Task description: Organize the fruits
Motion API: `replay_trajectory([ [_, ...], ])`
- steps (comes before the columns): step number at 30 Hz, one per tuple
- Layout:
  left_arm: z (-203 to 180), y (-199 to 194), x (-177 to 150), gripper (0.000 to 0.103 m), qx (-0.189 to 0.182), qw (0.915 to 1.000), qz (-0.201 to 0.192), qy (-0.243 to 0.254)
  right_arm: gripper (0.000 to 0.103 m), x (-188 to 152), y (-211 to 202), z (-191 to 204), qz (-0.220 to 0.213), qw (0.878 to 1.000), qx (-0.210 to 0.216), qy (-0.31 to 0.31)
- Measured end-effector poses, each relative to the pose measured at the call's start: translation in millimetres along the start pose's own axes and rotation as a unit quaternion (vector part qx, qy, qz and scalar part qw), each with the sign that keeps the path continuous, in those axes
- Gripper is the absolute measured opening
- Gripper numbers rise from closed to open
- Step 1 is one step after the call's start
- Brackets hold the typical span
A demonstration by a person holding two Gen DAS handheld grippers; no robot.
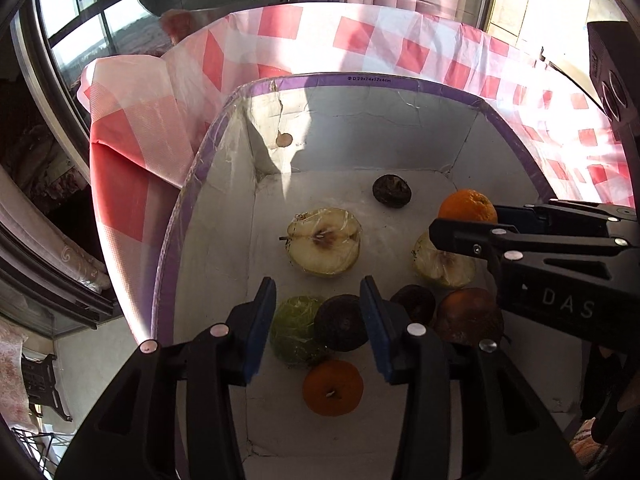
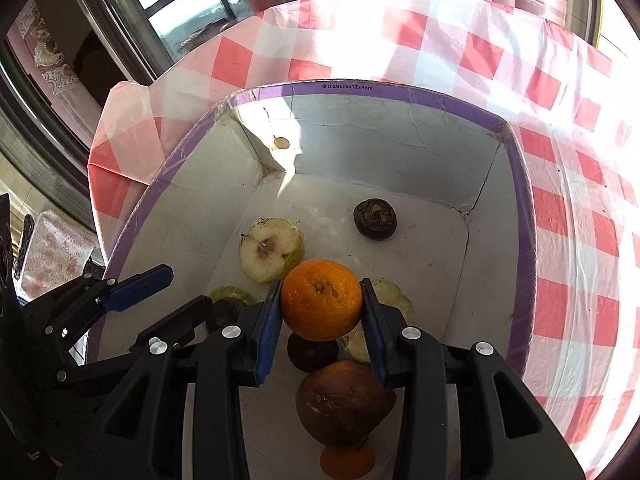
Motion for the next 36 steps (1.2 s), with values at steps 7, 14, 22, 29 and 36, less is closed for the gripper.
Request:
replay_trajectory([
  [7,1.7,-0.8,0.9,0.054,0.003,1.0000,-0.001,-0.004,0.039,-1.0,1.3,2.4,0.002,1.000,-0.005,-0.015],
  [14,5.4,-3.1,3.5,0.077,0.006,0.9999,-0.006,-0.014,0.051,-1.6,-3.5,-1.3,-0.006,1.000,-0.002,-0.012],
  [22,5.9,-14.4,1.1,0.100,0.016,0.9994,-0.029,-0.006,0.071,2.1,-16.6,-6.9,-0.037,0.999,-0.005,0.004],
  [29,9.1,-25.0,6.6,0.101,0.031,0.9986,-0.030,-0.031,0.084,0.6,-23.2,-8.6,-0.044,0.999,-0.013,0.016],
  [36,8.2,-8.6,-5.3,0.101,0.027,0.9976,0.032,-0.055,0.087,-4.6,-17.8,-8.9,-0.024,1.000,-0.013,0.013],
])
Point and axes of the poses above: each gripper's, at about its wrist camera, not at the fingertips, and y roughly the way its jaws point, z to its left, x to its top, the point moved 7 cm from there along y, roughly the way its jaws point, and after that the axes turned 5 degrees about y, right-handed, at the moved point
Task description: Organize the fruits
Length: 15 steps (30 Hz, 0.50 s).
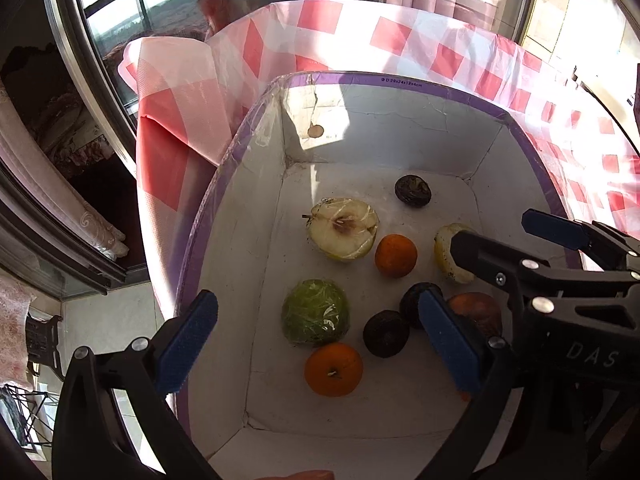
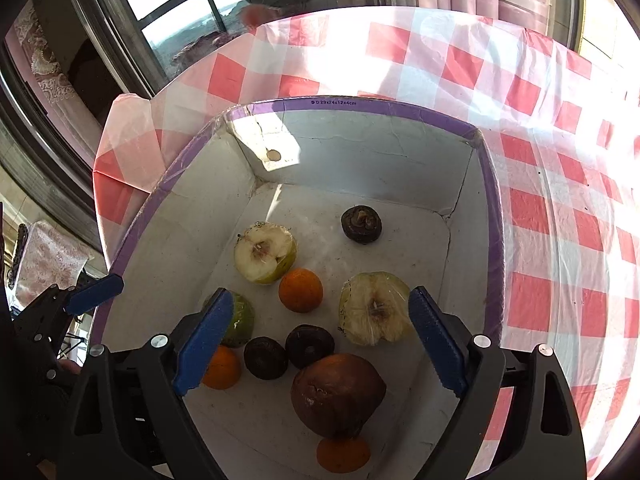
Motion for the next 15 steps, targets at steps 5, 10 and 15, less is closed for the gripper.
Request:
replay_trajectory([
  [5,-5.0,8.3,-5.3,0.101,0.002,0.9997,0.020,0.012,0.087,-3.0,3.7,-0.1,0.011,1.000,-0.002,-0.001],
  [10,-6.2,13.9,-9.0,0.101,-0.006,0.9994,0.032,0.012,0.087,-4.5,4.5,0.1,0.015,1.000,-0.001,-0.005],
  [15,-8.5,13.1,-10.5,0.101,-0.006,0.9993,0.033,0.016,0.087,-4.9,4.7,-0.2,0.015,1.000,0.000,-0.005],
])
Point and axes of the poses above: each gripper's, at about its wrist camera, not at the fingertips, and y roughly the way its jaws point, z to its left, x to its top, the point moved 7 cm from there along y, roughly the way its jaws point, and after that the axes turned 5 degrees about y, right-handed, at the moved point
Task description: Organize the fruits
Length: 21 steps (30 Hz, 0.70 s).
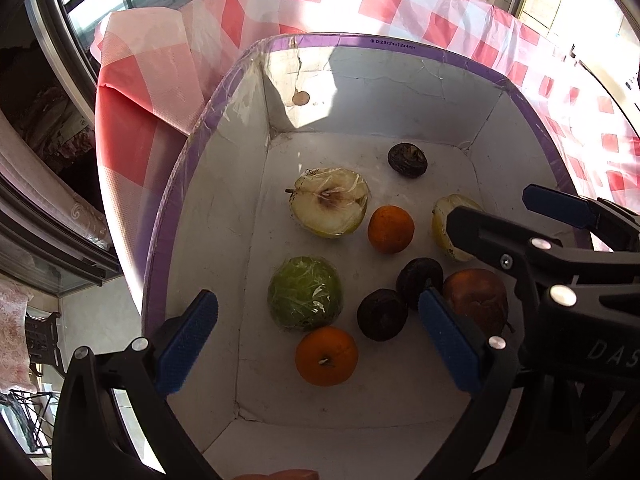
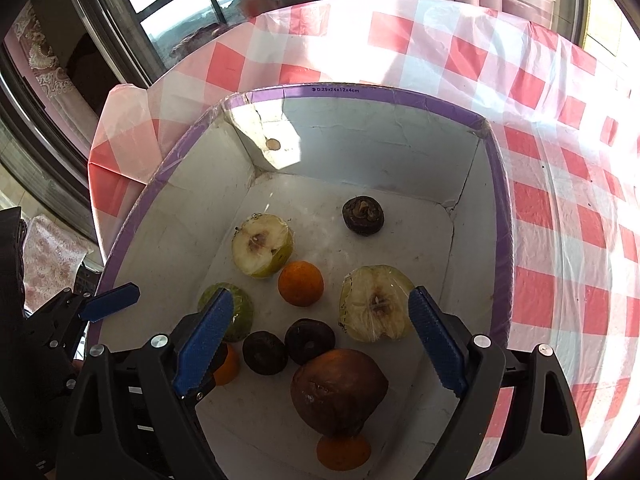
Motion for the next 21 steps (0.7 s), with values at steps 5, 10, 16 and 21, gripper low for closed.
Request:
replay_trajectory([
  [5,-0.1,-0.4,-1.7,0.101,-0.002,1.0000,0.002,-0.001,0.087,-2.2,0.2,-0.6,0.002,1.000,-0.002,-0.002],
  [10,0.8,-1.3,-2.4,0.101,-0.004,1.0000,0.004,-0.005,0.087,-5.5,0.2,-1.1,0.007,1.000,-0.003,-0.009],
  [16,1.1,-2.1,-2.1,0.101,-0.003,1.0000,0.003,-0.007,0.087,-6.9,0.0,-1.2,0.011,1.000,-0.003,-0.015],
  [21,1.1,-2.3,-2.3,0.101,-0.004,1.0000,0.002,-0.007,0.087,-8.3,-0.4,-0.1,0.013,1.000,-0.005,-0.024],
])
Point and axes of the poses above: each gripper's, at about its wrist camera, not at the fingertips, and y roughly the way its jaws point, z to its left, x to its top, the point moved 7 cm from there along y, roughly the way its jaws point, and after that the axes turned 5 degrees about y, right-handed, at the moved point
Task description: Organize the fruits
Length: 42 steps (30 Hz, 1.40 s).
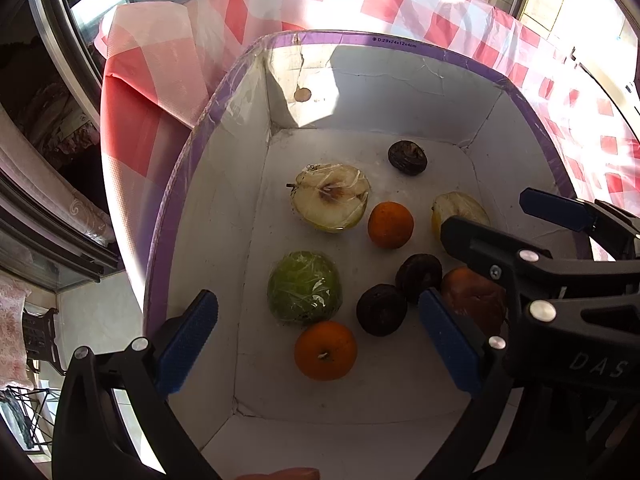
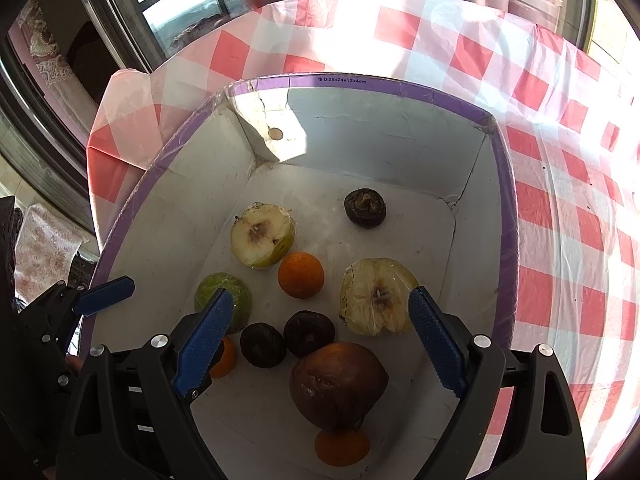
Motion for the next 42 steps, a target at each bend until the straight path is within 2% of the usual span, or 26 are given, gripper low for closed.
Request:
replay_trajectory([
  [31,-2.6,2.0,-1.6,0.101,-0.012,0.9999,0.000,-0.002,0.087,-1.8,3.0,-1.2,0.007,1.000,-0.013,-0.006],
  [37,1.6,1.3,-1.3,0.101,-0.002,0.9999,-0.002,-0.011,0.087,-3.1,3.9,-0.1,0.009,1.000,-0.015,-0.011],
  [39,4.7,-1.1,-1.1,0.101,0.001,0.9997,-0.014,-0.020,0.087,-4.0,4.3,0.4,0.010,1.000,-0.014,-0.013],
  [42,3.0,-3.0,-1.9,0.101,0.014,0.9997,-0.019,-0.012,0.087,-4.0,4.7,1.2,0.012,1.000,-0.015,-0.014],
])
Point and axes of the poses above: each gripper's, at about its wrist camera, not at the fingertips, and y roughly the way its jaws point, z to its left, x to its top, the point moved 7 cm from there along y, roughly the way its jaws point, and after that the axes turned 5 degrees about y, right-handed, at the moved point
